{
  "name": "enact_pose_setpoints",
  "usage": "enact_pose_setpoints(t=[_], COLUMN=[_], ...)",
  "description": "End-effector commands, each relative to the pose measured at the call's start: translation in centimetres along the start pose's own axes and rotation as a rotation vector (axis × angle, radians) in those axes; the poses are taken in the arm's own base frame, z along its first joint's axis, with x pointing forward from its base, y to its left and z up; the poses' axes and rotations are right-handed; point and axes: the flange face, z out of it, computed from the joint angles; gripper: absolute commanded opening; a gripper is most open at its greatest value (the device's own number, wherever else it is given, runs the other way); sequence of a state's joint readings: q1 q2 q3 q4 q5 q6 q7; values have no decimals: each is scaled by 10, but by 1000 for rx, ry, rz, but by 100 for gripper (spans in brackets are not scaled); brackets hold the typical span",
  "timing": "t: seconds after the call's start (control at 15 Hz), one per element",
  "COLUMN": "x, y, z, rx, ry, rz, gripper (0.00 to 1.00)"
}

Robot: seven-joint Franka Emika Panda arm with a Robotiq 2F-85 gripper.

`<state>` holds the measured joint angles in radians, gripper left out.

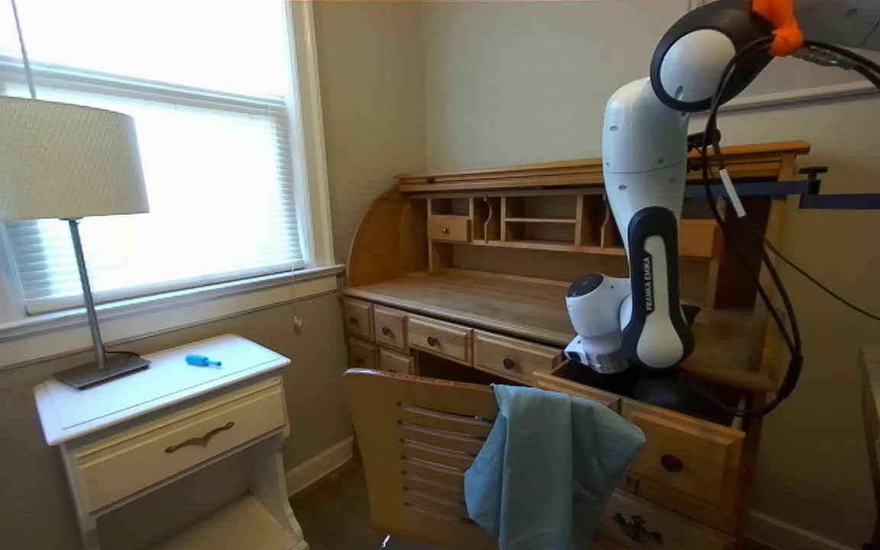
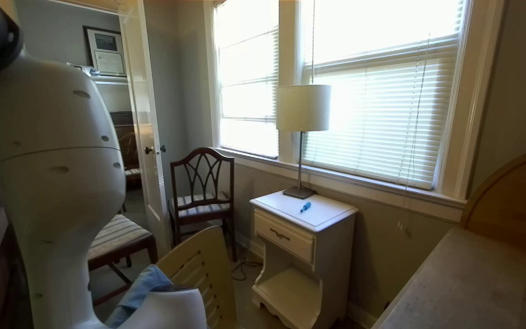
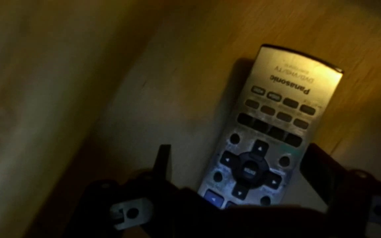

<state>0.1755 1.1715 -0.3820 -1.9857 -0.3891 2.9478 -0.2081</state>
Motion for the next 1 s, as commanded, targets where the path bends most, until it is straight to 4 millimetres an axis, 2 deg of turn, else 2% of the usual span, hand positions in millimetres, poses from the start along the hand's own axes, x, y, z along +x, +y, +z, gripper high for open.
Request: enact_pose_setpoints(t=[0.0, 0.07, 0.13, 0.2, 0.4, 0.53, 0.93], x=[5, 6, 7, 7, 9, 9, 8], y=[1, 1, 0, 0, -1, 1, 1], z=[16, 16, 16, 16, 14, 12, 3], rx=[0, -1, -4, -7, -9, -14, 2], ry=[-20, -19, -17, -15, -10, -5, 11], rz=[-19, -18, -14, -15, -11, -2, 72], gripper=[100, 100, 93, 74, 51, 40, 37])
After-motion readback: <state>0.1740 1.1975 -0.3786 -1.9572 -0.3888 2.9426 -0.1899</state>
